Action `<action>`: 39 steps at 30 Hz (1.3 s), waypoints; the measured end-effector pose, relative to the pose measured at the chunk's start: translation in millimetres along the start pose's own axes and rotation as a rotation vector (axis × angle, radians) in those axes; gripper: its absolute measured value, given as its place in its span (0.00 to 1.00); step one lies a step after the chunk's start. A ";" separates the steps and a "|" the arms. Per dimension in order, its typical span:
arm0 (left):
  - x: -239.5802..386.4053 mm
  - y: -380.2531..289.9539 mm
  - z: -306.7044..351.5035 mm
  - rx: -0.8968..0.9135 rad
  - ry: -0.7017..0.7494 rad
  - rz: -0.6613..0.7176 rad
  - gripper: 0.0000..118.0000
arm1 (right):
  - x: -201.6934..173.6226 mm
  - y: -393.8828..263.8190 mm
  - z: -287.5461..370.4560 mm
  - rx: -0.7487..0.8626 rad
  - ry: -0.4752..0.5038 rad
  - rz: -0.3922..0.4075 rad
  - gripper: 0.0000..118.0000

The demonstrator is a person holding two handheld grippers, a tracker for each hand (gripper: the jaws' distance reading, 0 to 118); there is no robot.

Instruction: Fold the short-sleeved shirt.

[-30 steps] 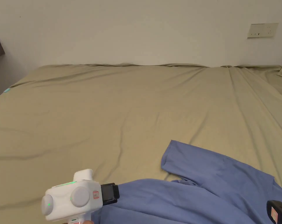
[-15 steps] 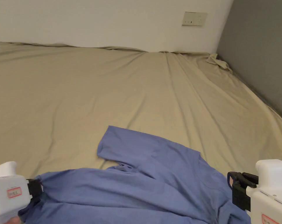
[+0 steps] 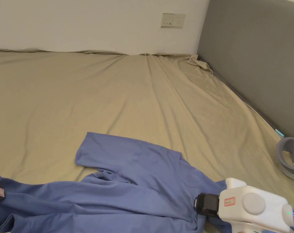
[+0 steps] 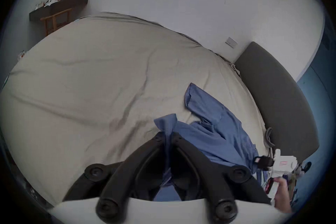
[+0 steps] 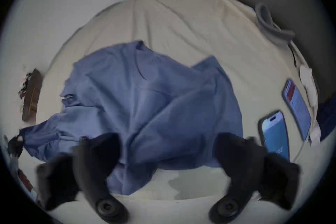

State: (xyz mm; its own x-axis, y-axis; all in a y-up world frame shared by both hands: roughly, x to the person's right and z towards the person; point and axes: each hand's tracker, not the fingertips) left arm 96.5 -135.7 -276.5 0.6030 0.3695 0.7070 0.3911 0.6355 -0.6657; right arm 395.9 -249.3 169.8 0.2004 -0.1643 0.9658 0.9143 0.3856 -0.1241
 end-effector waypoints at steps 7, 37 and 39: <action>-0.3 -1.5 -16.1 -0.032 0.079 -0.060 0.03 | -8.9 -4.2 11.1 0.042 0.079 0.084 0.14; -23.8 197.7 68.4 0.502 -0.336 0.277 0.03 | -123.2 187.4 233.2 0.708 0.068 0.533 0.14; -26.6 233.0 79.8 0.535 -0.280 0.309 0.03 | -129.8 231.4 245.4 0.698 0.094 0.478 0.14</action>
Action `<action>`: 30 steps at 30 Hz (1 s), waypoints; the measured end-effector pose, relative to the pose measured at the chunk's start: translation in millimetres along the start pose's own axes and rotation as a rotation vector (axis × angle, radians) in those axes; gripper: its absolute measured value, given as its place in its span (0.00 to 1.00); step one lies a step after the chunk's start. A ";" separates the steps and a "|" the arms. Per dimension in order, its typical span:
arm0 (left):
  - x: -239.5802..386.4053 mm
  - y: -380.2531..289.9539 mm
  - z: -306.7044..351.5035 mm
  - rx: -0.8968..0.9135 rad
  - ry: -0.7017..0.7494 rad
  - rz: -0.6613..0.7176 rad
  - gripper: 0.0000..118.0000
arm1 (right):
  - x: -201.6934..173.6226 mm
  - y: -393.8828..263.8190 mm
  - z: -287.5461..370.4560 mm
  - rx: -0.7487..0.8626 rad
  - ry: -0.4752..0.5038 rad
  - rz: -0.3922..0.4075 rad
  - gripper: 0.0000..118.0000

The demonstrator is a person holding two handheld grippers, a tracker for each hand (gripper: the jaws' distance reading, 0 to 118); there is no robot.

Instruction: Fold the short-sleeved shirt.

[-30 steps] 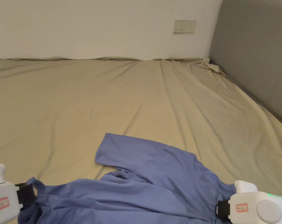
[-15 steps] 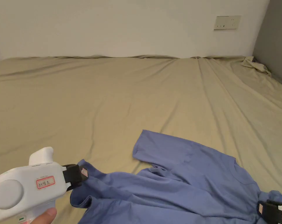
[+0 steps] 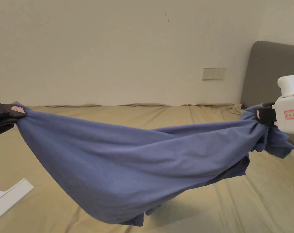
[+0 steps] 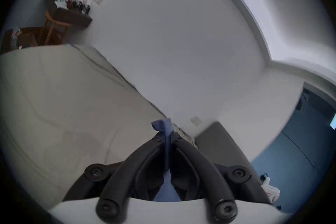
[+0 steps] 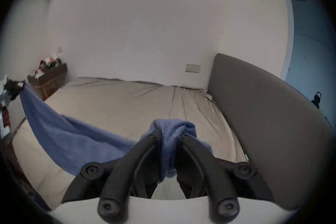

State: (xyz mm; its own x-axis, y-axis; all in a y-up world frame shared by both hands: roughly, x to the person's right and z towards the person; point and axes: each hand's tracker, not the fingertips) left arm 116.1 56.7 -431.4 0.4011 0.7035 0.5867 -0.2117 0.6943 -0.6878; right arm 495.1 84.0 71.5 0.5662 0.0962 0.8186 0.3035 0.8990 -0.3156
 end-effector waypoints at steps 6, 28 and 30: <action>23.6 59.2 -37.4 0.029 0.077 -0.004 0.03 | 11.4 87.5 -51.2 -0.116 0.024 -0.109 0.14; -104.9 -45.4 -99.2 -0.299 0.326 -0.176 0.03 | -33.2 -81.9 -120.9 -0.322 0.103 -0.138 0.14; -133.9 -66.5 -82.4 -0.350 0.319 -0.150 0.03 | -33.9 -125.0 -109.0 -0.347 0.114 -0.138 0.14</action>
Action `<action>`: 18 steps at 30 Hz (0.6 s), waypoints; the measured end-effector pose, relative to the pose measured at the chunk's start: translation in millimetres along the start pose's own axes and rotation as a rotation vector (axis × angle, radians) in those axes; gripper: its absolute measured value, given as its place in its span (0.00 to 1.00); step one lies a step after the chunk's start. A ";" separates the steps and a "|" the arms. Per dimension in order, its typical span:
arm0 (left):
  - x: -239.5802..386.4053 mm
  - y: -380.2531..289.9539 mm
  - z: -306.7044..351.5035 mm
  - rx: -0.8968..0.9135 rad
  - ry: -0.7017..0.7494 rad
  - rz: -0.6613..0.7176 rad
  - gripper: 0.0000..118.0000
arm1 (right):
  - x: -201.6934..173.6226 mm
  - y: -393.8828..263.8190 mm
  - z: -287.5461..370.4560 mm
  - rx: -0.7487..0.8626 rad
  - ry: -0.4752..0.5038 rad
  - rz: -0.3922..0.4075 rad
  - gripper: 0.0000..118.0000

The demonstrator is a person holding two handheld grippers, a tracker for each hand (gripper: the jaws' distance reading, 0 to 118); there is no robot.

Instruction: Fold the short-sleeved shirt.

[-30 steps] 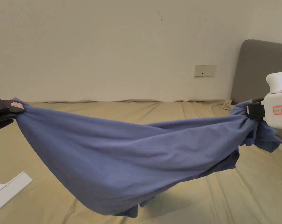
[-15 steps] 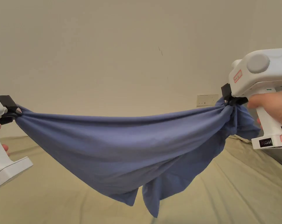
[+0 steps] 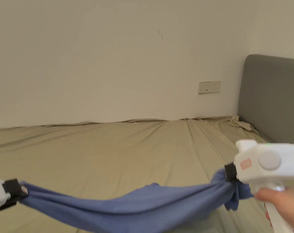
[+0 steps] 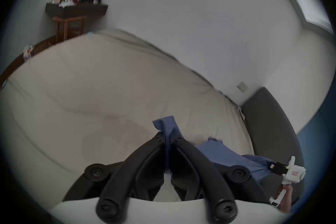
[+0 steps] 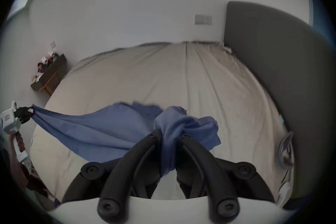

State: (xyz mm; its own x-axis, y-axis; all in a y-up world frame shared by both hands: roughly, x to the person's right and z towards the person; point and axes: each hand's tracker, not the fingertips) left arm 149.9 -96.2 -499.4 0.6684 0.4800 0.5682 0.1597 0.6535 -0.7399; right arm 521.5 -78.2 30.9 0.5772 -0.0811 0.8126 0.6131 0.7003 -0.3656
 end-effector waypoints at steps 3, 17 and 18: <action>-11.9 -67.7 28.5 -0.109 0.003 -0.035 0.03 | 9.5 -68.5 4.3 -0.055 0.011 -0.001 0.14; -115.6 -207.4 99.4 -0.337 0.104 0.064 0.03 | 43.8 -237.4 60.1 -0.334 0.013 -0.075 0.13; -118.6 -217.2 93.7 -0.364 0.131 0.051 0.03 | 44.7 -244.7 43.8 -0.371 0.011 -0.072 0.13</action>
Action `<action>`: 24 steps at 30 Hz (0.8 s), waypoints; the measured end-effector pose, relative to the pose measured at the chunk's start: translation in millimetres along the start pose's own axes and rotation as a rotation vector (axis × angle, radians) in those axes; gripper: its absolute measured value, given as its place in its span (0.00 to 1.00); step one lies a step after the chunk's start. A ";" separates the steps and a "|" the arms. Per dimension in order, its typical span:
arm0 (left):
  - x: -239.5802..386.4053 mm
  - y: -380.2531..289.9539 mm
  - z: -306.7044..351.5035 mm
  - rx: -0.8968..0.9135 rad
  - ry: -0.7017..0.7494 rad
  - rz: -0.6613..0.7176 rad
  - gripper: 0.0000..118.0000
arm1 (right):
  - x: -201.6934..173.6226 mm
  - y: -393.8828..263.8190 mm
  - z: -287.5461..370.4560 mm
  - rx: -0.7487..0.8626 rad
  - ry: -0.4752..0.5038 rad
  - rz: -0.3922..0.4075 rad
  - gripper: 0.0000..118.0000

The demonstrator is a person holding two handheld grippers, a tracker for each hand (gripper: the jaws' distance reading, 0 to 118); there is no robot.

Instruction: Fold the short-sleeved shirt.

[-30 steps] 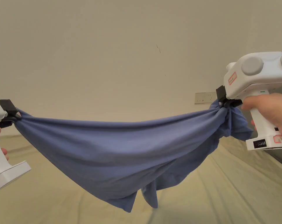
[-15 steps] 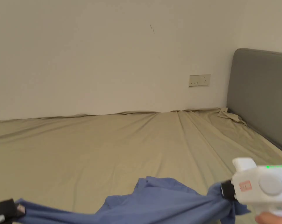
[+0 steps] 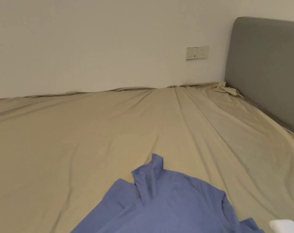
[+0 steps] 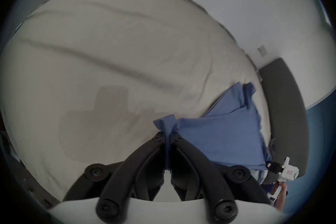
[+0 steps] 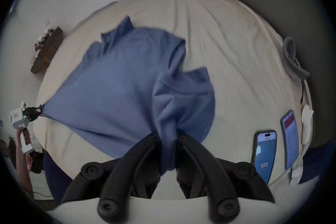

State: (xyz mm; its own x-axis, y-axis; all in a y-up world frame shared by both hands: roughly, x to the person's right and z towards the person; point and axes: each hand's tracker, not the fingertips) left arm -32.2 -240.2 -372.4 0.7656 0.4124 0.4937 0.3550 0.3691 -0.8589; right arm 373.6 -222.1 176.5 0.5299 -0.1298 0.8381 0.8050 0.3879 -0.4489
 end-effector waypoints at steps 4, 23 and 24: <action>-29.5 -6.0 -44.8 -0.078 0.085 0.036 0.03 | 3.5 -11.4 -44.8 -0.049 -0.041 0.005 0.13; 79.6 -40.9 93.0 0.383 -0.159 -0.166 1.00 | -82.3 -0.4 138.3 0.636 -0.073 0.067 0.96; 78.3 -47.8 83.8 0.315 -0.076 -0.141 1.00 | -88.1 -8.7 137.0 0.646 -0.035 0.087 0.77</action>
State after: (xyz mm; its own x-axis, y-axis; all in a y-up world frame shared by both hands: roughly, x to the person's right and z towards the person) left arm -34.1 -155.8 -281.3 0.6745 0.3953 0.6235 0.2623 0.6612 -0.7029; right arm 283.4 -89.1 149.1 0.5679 -0.0478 0.8217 0.4317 0.8673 -0.2479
